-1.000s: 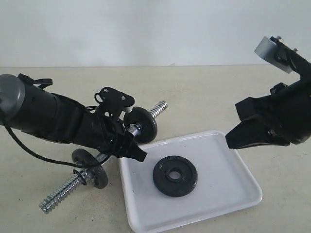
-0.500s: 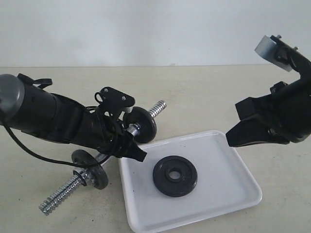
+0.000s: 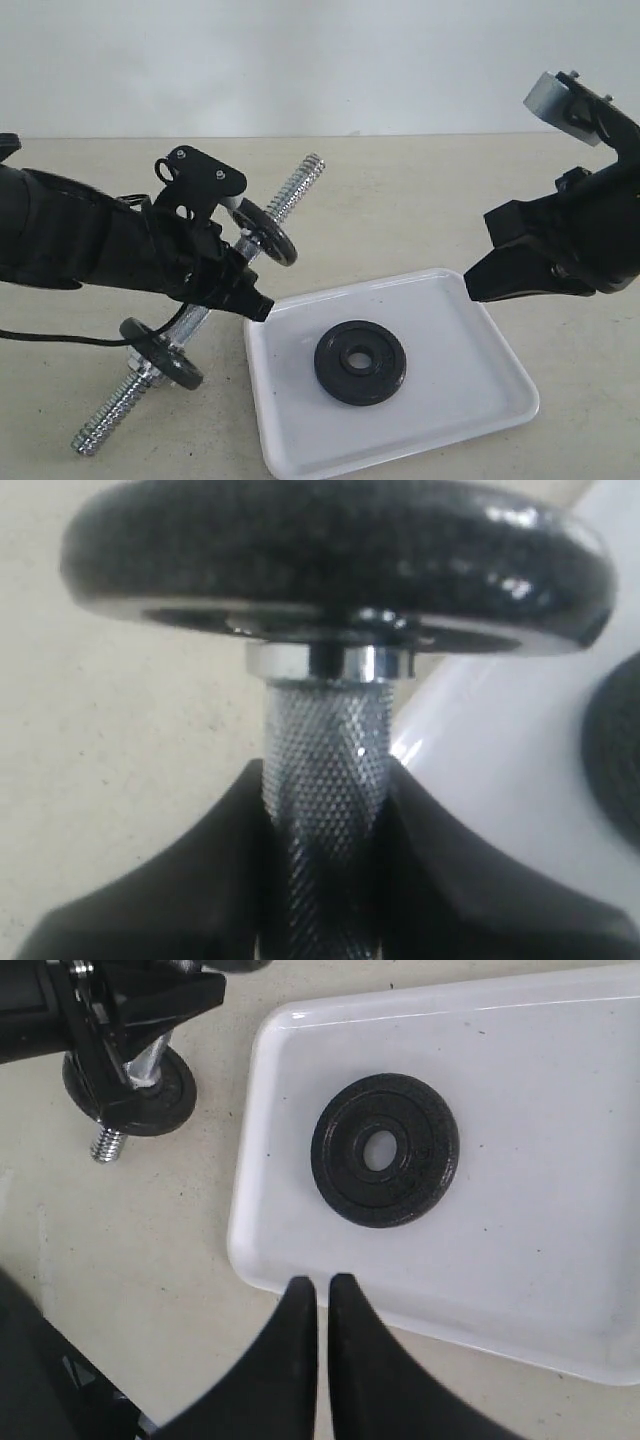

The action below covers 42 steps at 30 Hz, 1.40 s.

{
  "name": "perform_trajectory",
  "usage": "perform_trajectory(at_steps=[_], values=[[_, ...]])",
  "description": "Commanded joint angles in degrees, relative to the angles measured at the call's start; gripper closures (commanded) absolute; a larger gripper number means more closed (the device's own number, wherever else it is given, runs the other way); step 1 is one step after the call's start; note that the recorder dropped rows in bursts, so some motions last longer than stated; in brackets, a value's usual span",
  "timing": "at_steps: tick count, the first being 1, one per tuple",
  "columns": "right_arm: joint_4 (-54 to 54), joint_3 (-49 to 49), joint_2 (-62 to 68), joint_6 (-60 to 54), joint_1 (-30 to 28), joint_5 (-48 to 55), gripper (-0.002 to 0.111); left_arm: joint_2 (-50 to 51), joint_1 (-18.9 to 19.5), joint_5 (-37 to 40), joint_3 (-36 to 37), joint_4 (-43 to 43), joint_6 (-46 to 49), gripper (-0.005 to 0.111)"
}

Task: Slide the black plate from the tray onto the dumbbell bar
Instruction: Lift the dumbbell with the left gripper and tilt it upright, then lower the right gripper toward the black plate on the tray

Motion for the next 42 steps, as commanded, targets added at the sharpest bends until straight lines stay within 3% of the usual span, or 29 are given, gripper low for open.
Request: perform_trajectory(at_steps=[1,18,33,42], values=[[0.1,0.2,0.0,-0.6,0.1,0.0,0.108,-4.2,0.0,3.5,2.5,0.8,3.7,0.102],[2.8,0.2,0.0,-0.7,0.2,3.9,0.108,-19.6,0.0,8.3,12.3,4.7,4.6,0.102],[7.6,0.2,0.0,-4.2,19.0,-9.7,0.108,-29.2,0.0,10.9,17.6,4.7,4.4,0.102],[7.7,0.2,0.0,-4.1,21.3,-13.1,0.108,-31.9,0.0,9.5,19.1,4.7,4.2,0.102]])
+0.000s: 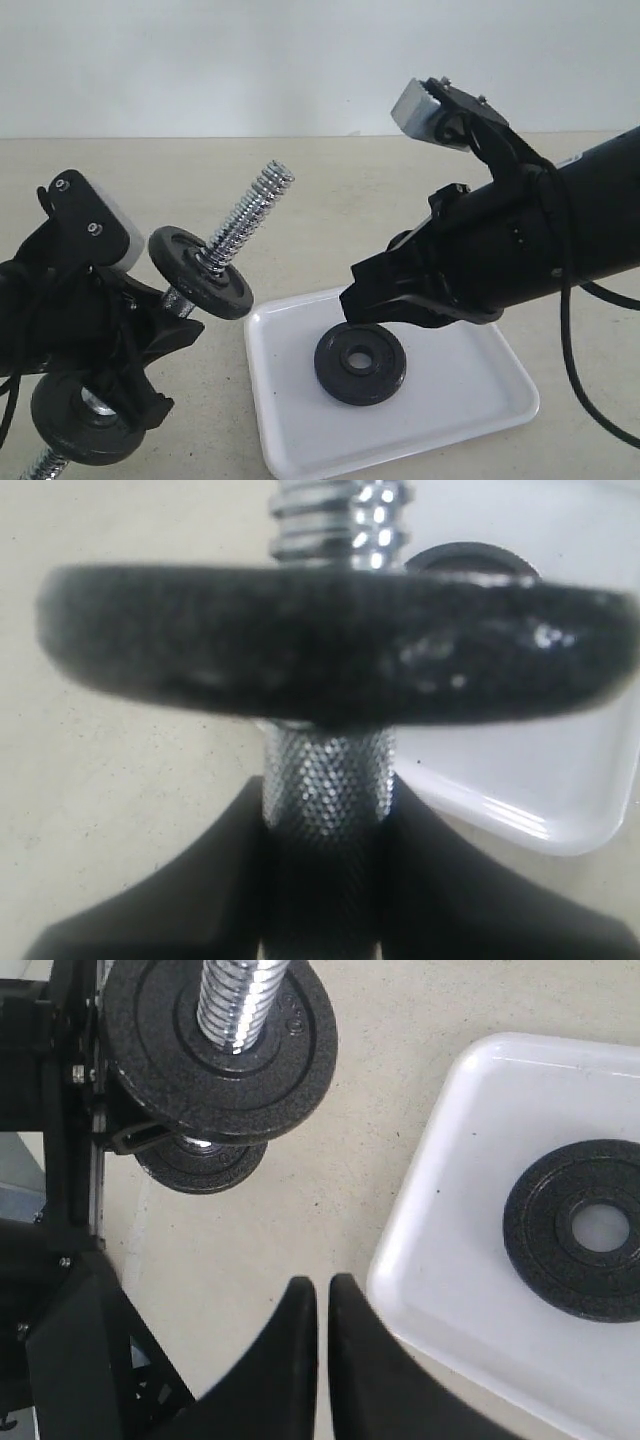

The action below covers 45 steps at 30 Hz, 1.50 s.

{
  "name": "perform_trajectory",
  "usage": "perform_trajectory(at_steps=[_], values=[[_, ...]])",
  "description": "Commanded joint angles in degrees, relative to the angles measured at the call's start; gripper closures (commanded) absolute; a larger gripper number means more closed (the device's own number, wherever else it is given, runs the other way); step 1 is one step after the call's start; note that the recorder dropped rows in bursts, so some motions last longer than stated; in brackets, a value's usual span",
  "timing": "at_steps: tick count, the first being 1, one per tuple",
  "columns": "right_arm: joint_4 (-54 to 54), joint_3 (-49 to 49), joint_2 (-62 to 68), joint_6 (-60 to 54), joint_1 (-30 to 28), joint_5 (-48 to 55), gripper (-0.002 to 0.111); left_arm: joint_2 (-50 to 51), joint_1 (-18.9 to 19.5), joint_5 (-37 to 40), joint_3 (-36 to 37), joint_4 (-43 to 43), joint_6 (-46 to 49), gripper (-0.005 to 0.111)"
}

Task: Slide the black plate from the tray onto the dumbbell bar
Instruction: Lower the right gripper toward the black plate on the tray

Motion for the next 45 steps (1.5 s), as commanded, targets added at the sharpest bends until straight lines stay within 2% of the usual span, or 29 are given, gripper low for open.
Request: perform_trajectory(at_steps=[1,36,38,40,45], values=[[0.2,0.2,0.0,-0.7,0.2,-1.4,0.108,-3.6,0.0,1.6,-1.8,-1.2,-1.2,0.102],[-1.3,0.2,0.0,-1.1,0.2,-2.2,0.106,-5.2,0.0,1.2,-1.8,-1.2,-1.4,0.102],[-1.4,0.2,0.0,-1.1,0.2,-2.3,0.095,-5.2,0.0,-0.4,-1.8,-1.2,-1.0,0.102],[-1.4,0.2,0.0,-1.1,0.2,-2.9,0.079,-5.2,0.0,-1.8,-1.8,-1.2,0.2,0.102],[-1.5,0.2,0.0,-2.0,0.2,-5.9,0.014,-5.2,0.0,-3.3,-1.8,-1.1,1.6,0.102]])
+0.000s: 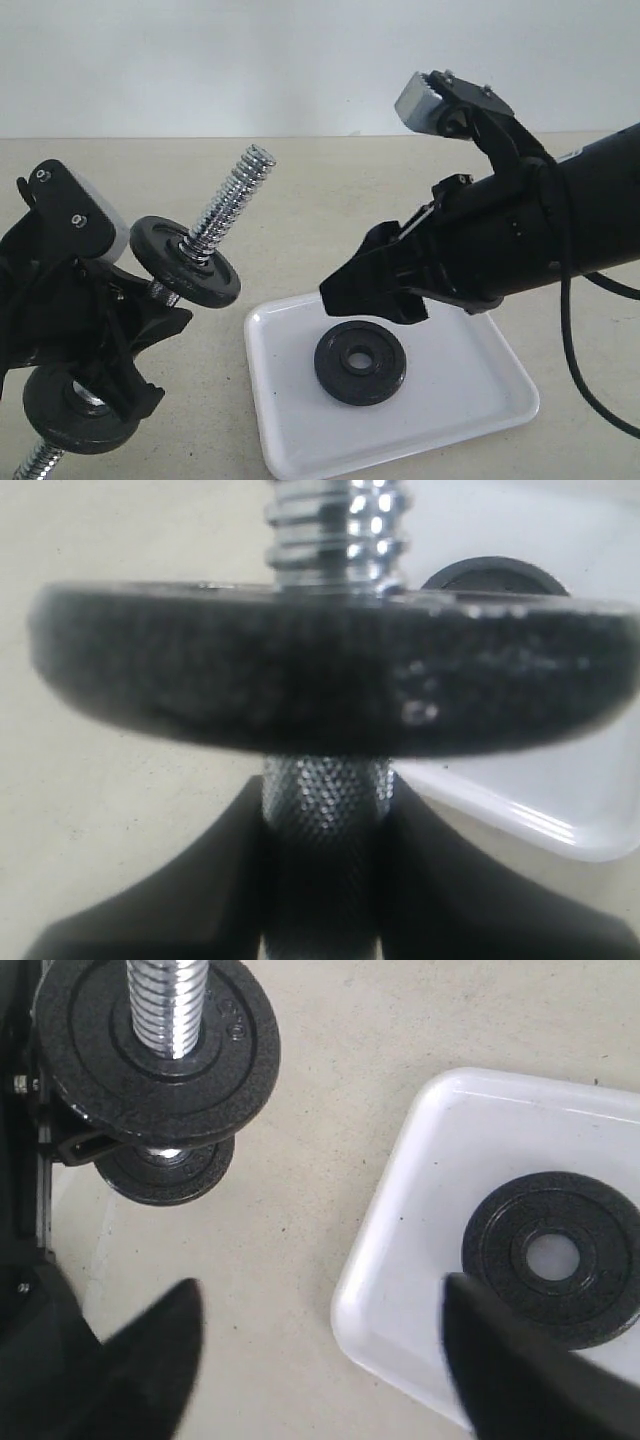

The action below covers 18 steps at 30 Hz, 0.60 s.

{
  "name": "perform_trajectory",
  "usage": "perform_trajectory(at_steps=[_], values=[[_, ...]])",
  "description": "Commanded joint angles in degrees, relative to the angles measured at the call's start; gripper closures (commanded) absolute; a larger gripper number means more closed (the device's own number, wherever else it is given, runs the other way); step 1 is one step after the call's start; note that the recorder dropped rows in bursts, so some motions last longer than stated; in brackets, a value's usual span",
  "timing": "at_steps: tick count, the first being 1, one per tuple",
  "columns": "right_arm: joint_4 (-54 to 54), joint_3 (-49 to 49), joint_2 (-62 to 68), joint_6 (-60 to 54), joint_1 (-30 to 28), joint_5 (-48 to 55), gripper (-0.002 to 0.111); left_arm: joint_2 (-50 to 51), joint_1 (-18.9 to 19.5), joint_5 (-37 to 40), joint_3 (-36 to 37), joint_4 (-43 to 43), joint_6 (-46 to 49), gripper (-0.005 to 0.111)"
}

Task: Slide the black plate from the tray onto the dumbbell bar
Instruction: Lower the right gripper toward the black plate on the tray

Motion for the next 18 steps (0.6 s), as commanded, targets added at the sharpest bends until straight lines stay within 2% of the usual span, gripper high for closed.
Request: perform_trajectory(at_steps=[1,2,12,18], values=[[-0.3,0.2,0.0,-1.3,0.2,-2.7,0.006,-3.0,0.0,-0.5,-2.1,-1.0,1.5,0.102],[-0.3,0.2,0.0,-1.3,0.2,-3.3,0.003,-3.0,0.0,-0.3,-2.1,-1.0,1.5,0.102],[-0.3,0.2,0.6,-1.4,0.2,-9.5,0.003,-3.0,0.0,-0.2,-2.1,-1.0,3.3,0.102],[-0.3,0.2,6.2,-1.5,4.1,-10.0,0.003,-3.0,0.0,-0.2,-3.0,-1.0,3.3,0.102]])
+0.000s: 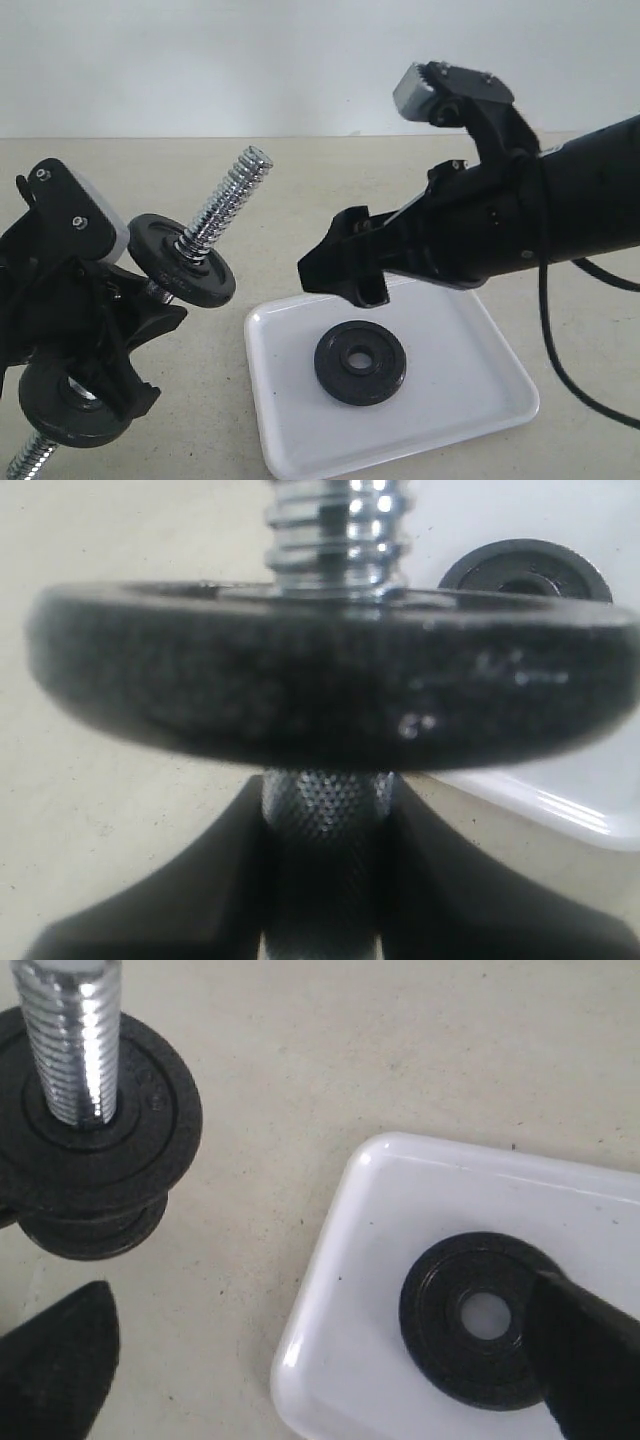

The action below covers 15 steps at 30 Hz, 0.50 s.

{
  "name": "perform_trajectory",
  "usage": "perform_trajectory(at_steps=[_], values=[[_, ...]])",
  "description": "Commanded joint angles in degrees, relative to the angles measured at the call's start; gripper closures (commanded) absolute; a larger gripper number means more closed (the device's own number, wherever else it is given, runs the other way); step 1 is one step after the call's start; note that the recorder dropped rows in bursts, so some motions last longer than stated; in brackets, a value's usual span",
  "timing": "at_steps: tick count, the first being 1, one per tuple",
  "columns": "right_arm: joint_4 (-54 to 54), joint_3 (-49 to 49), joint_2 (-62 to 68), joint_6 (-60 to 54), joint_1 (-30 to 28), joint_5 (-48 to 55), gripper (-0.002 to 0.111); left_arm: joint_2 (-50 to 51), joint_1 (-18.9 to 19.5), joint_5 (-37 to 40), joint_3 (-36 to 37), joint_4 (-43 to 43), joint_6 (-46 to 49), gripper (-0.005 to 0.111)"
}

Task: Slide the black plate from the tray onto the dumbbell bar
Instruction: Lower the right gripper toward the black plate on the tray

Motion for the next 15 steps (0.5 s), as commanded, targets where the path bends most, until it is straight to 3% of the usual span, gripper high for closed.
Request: perform_trajectory(at_steps=[1,11,15], values=[[0.0,0.1,5.2,-0.7,3.6,-1.1,0.003,-3.0,0.0,1.1,-3.0,-0.7,0.8,0.102],[-2.1,0.1,15.3,-1.7,7.4,-7.7,0.003,-3.0,0.0,0.4,-3.0,-0.7,0.8,0.102],[-8.7,0.1,18.0,-1.7,7.4,-10.0,0.003,-3.0,0.0,-0.3,-3.0,-0.7,0.8,0.102]])
